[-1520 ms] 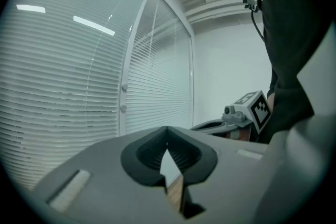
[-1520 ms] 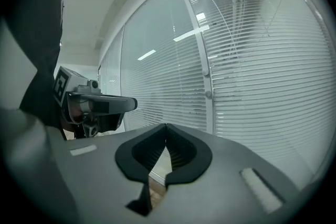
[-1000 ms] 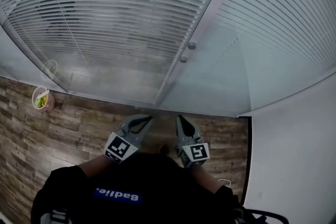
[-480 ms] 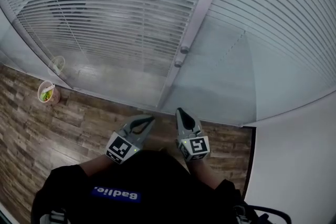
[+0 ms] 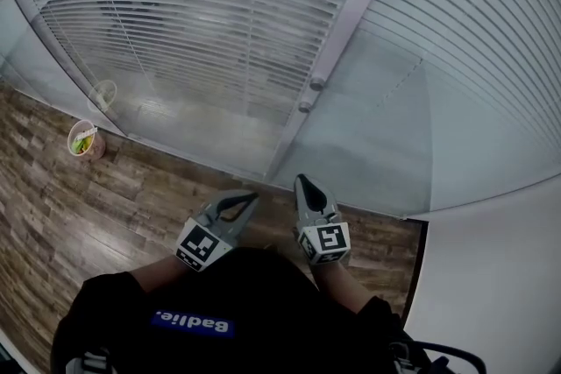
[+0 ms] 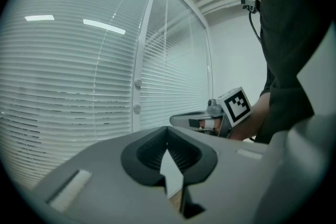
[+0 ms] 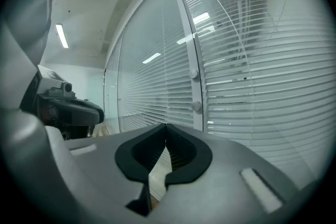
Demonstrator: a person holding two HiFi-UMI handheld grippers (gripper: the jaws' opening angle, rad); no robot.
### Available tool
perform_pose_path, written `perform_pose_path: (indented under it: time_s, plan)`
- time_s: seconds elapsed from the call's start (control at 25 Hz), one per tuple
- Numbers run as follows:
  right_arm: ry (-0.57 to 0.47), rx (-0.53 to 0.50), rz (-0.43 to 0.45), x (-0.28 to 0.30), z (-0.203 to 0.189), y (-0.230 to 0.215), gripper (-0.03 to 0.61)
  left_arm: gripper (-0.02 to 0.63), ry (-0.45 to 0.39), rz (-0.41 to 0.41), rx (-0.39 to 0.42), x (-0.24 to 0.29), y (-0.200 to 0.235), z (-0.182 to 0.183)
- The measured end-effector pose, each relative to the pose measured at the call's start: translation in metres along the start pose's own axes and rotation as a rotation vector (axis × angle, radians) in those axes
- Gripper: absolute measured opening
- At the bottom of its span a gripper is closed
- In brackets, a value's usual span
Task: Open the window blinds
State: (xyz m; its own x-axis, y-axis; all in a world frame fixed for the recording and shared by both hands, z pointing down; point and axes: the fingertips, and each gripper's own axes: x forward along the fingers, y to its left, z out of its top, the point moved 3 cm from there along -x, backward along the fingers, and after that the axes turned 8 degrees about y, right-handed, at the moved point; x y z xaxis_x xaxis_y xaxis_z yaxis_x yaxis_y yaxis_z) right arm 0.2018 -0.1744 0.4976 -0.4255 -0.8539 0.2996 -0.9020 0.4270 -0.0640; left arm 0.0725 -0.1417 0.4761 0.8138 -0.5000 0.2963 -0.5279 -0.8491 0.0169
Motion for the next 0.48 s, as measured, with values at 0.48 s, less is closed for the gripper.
perform_pose_path:
  time_s: [0.48]
  plan:
    - [-0.051, -0.016, -0.059, 0.021, 0.027, -0.02, 0.003, 0.0, 0.003, 0.033, -0.013, -0.014, 0.006, -0.008]
